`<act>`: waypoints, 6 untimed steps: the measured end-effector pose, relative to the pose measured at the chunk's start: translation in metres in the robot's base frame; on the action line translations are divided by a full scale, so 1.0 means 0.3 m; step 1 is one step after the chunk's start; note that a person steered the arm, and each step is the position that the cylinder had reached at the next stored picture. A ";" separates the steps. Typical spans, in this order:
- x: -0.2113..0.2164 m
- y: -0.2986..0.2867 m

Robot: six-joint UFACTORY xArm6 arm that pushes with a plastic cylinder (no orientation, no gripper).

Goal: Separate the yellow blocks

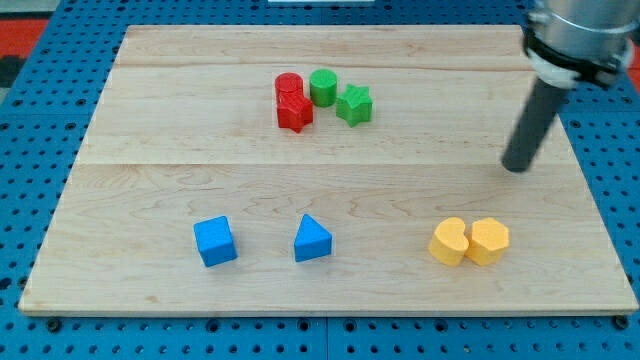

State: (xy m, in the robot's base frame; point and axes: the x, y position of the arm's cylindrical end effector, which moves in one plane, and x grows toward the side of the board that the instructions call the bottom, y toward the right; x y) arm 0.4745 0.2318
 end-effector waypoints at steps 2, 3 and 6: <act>0.344 -0.119; 0.126 -0.261; 0.205 -0.245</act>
